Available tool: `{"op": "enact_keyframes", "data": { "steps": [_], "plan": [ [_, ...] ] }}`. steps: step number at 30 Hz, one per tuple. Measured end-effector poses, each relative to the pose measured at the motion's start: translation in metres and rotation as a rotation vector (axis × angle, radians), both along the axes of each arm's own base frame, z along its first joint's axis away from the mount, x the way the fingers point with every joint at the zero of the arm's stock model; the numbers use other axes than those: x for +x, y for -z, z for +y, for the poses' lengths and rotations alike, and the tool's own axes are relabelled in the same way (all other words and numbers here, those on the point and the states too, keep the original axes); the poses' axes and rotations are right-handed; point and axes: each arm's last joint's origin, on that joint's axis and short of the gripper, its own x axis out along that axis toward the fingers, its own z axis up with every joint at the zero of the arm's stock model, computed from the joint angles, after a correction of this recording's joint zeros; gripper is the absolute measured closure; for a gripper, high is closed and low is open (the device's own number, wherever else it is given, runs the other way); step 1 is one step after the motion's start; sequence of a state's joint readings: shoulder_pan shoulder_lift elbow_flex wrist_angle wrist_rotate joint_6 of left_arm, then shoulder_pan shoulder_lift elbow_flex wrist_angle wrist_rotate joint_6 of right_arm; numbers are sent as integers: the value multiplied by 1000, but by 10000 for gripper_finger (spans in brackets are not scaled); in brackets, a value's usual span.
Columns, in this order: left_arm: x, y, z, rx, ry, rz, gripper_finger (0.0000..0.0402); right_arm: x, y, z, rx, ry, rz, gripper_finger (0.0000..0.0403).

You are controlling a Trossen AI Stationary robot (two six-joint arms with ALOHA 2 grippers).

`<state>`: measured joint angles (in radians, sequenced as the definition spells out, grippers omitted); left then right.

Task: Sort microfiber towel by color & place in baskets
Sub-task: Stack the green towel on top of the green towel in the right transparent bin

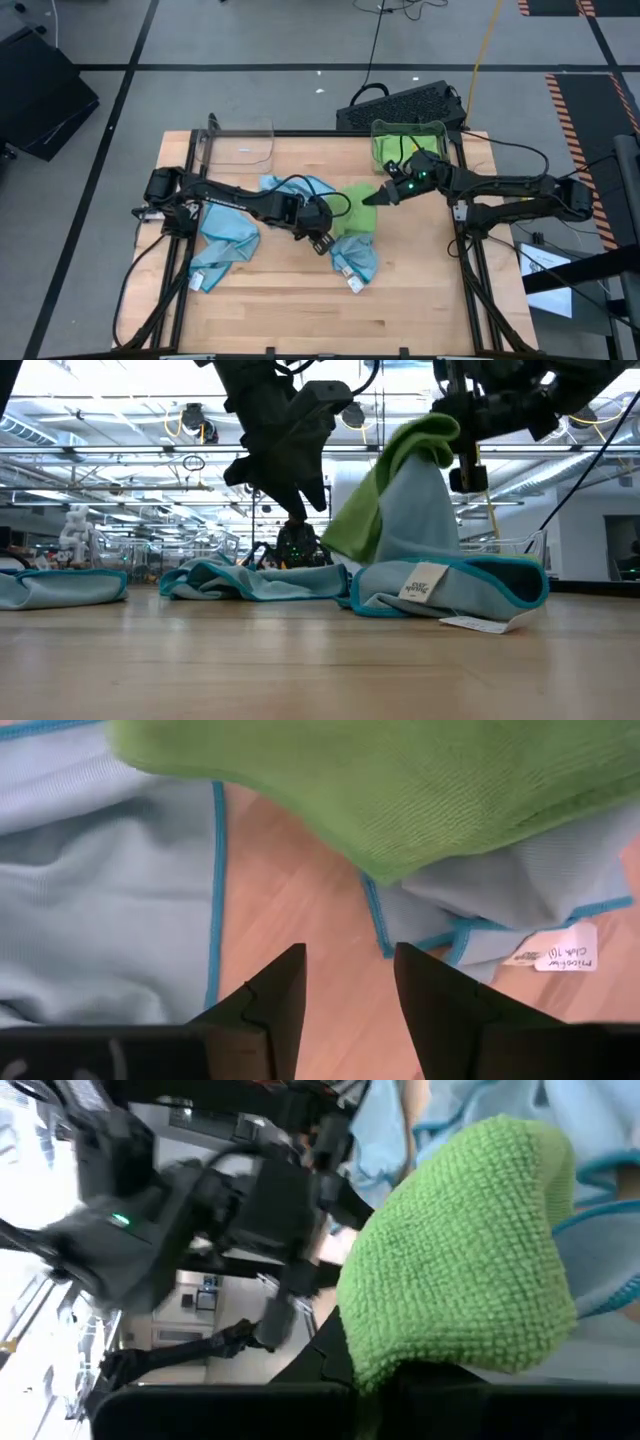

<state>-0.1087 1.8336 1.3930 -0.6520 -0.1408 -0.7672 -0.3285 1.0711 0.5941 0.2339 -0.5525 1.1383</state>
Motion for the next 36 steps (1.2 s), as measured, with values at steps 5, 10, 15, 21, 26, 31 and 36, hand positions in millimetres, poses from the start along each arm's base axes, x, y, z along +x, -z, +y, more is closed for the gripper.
{"op": "enact_keyframes", "data": {
  "steps": [5, 10, 15, 21, 26, 31, 36],
  "plan": [
    [9, -6, -16, -37, 39, -124, 245, -2, -2, -9, 10, 44, 14, 402],
    [22, 5, -38, 62, 45, -220, 245, -4, -3, -17, 36, 85, 11, 402],
    [29, 35, -44, 57, -139, -197, 242, -6, -4, -20, 56, 83, 5, 401],
    [44, 42, -52, 115, -234, -362, 197, -7, -5, -24, 61, 78, -9, 400],
    [57, 64, -36, 142, -255, -372, 189, -7, -7, -26, 58, 87, -27, 400],
    [69, 67, -28, 149, -181, -451, 354, -7, -11, -28, 61, 98, -63, 399],
    [65, 70, -26, 122, -224, -390, 394, -12, -17, -33, 75, 104, -102, 399]
  ]
}}
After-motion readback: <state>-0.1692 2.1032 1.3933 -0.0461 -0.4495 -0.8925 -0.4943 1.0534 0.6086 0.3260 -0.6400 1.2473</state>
